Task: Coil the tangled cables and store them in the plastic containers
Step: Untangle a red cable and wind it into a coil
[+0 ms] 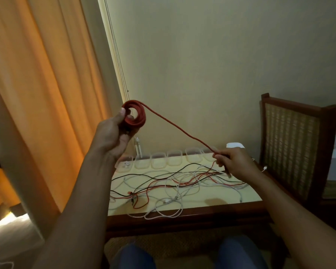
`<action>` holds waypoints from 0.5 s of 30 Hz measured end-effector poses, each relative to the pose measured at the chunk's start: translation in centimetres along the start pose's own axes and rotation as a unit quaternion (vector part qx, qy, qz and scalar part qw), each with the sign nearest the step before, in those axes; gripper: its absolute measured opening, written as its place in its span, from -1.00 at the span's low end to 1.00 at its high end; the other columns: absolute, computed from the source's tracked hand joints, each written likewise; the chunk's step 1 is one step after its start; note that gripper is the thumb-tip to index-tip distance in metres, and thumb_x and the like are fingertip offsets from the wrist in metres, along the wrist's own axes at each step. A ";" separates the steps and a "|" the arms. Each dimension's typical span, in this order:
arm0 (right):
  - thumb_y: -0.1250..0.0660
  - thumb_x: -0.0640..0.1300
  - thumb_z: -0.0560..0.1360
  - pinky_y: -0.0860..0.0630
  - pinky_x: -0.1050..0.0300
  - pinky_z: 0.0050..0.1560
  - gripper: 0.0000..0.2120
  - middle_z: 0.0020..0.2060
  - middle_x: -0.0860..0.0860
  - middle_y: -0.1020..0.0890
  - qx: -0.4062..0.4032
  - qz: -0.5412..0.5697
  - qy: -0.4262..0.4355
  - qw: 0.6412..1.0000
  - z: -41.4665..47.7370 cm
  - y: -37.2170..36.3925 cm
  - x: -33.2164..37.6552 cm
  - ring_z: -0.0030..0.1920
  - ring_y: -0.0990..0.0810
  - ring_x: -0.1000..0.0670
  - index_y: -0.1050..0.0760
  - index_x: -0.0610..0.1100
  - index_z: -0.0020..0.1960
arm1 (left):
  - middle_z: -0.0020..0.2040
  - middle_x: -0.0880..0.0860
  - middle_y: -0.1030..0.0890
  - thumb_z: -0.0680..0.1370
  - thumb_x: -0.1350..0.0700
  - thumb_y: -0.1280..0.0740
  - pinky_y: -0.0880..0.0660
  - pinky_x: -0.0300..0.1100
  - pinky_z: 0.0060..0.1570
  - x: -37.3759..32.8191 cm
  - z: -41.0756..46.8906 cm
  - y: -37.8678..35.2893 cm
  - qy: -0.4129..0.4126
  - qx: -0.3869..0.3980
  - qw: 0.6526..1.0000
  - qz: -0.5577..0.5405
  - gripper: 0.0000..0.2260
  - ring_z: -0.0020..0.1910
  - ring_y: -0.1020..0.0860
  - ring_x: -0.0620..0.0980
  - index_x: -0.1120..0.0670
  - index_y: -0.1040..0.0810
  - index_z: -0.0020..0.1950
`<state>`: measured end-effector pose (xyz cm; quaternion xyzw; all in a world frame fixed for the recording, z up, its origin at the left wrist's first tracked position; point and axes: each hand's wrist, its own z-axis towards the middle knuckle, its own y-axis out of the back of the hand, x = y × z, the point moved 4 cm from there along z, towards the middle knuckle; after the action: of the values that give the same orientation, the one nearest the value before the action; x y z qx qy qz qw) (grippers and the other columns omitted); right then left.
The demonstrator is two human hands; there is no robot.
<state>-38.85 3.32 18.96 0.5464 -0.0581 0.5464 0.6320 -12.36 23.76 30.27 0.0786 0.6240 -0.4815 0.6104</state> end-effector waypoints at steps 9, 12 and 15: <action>-0.40 -0.19 0.58 -0.51 0.22 -0.36 -0.87 -0.35 -0.13 -0.67 -0.033 0.185 -0.098 0.977 -0.3 -1.4 -1.1 -0.41 -0.58 0.05 -0.69 -0.25 -0.02 | 0.12 0.25 -0.61 0.67 0.13 -0.31 -0.68 -0.09 -0.22 3.6 -0.9 -0.6 0.042 -0.017 0.990 0.131 -0.80 0.16 -0.62 0.19 0.27 -0.59 0.13; -0.40 -0.28 0.56 -0.61 0.15 -0.37 -0.83 -0.34 -0.24 -0.63 -0.080 0.390 -0.133 0.908 -0.7 -2.1 0.8 -0.41 -0.62 -0.06 -0.61 -0.43 -0.03 | -0.05 0.17 -0.60 0.67 0.14 -0.32 -0.67 0.02 -0.01 6.6 -2.1 -1.8 0.068 0.000 0.985 0.158 -0.82 -0.04 -0.63 0.10 0.25 -0.61 0.05; -0.41 -0.27 0.56 -0.61 0.15 -0.32 -0.85 -0.32 -0.22 -0.66 -0.145 0.473 -0.145 0.857 -0.9 -2.5 2.9 -0.37 -0.63 -0.06 -0.60 -0.39 -0.06 | -0.09 0.14 -0.62 0.68 0.13 -0.29 -0.66 -0.10 -0.10 9.1 -3.9 -3.1 0.097 0.036 0.981 0.167 -0.80 -0.07 -0.65 0.07 0.26 -0.61 0.06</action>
<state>-36.33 6.31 19.00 0.4285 -0.4789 0.6797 0.3535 -19.42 20.41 23.40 0.2500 0.6404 -0.3854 0.6155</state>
